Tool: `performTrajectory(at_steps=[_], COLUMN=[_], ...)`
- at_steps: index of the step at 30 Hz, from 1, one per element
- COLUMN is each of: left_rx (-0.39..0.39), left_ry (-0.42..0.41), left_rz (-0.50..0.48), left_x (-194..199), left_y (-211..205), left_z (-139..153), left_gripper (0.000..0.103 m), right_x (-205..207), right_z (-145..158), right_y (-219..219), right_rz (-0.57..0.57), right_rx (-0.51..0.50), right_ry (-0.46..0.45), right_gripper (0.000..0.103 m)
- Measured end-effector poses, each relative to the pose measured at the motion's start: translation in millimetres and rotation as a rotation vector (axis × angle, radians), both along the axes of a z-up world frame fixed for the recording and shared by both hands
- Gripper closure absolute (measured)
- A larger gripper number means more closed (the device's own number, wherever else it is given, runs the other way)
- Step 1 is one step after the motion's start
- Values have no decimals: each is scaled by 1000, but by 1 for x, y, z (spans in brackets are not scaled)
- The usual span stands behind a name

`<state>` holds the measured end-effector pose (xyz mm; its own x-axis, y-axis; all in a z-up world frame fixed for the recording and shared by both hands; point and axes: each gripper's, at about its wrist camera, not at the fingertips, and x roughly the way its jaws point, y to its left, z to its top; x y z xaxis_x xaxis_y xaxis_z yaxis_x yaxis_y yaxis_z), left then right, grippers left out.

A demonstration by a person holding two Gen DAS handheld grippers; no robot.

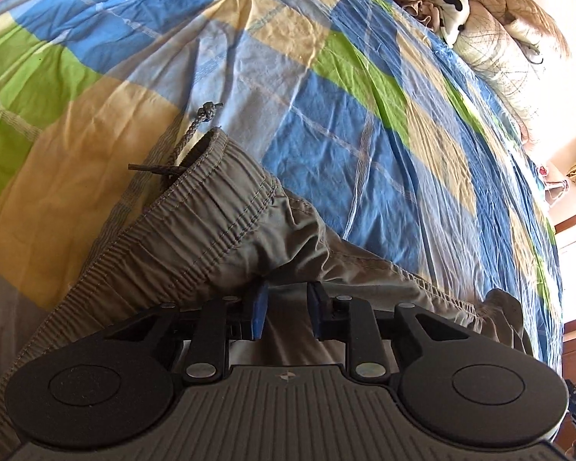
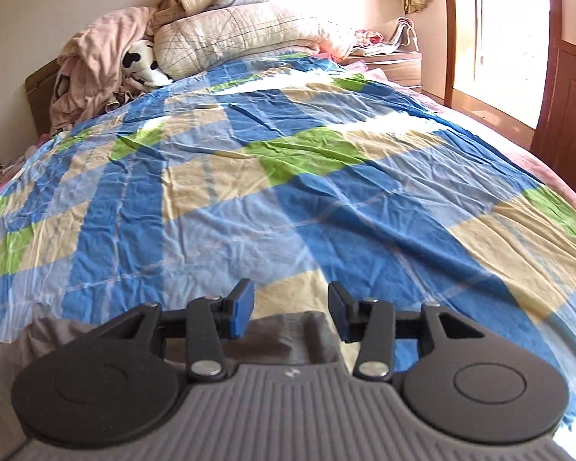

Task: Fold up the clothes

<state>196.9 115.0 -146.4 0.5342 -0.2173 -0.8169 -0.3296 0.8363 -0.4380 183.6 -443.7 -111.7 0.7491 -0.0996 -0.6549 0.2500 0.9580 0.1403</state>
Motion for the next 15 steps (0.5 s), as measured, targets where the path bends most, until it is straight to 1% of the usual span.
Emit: performTrajectory(at_steps=[2, 6, 7, 8, 9, 10, 11, 12, 14, 15], left_rx=[11, 12, 10, 9, 8, 6, 5, 7, 13, 1], left_ry=[-1, 5, 6, 6, 6, 5, 3, 2, -1, -2], left_rz=[-4, 0, 2, 4, 7, 12, 15, 17, 19, 24], left_x=[-1, 0, -1, -1, -1, -2, -3, -4, -5, -6], left_y=[-2, -2, -1, -1, 0, 1, 2, 3, 6, 9], left_z=[0, 1, 1, 1, 1, 1, 1, 0, -1, -3], left_gripper=[72, 72, 73, 74, 75, 78, 81, 84, 99, 99], right_x=[2, 16, 19, 18, 17, 17, 15, 13, 10, 11], right_z=[-5, -20, -27, -31, -34, -37, -37, -37, -36, -39], right_y=[-3, 2, 3, 1, -1, -4, -4, -4, -4, -4], right_rz=[19, 37, 46, 46, 47, 47, 39, 31, 5, -7], right_rx=[3, -42, -39, -20, -1, 18, 13, 9, -4, -1], right_ry=[5, 46, 59, 68, 76, 85, 79, 72, 64, 68], right_gripper=[53, 52, 52, 62, 75, 79, 83, 84, 85, 85])
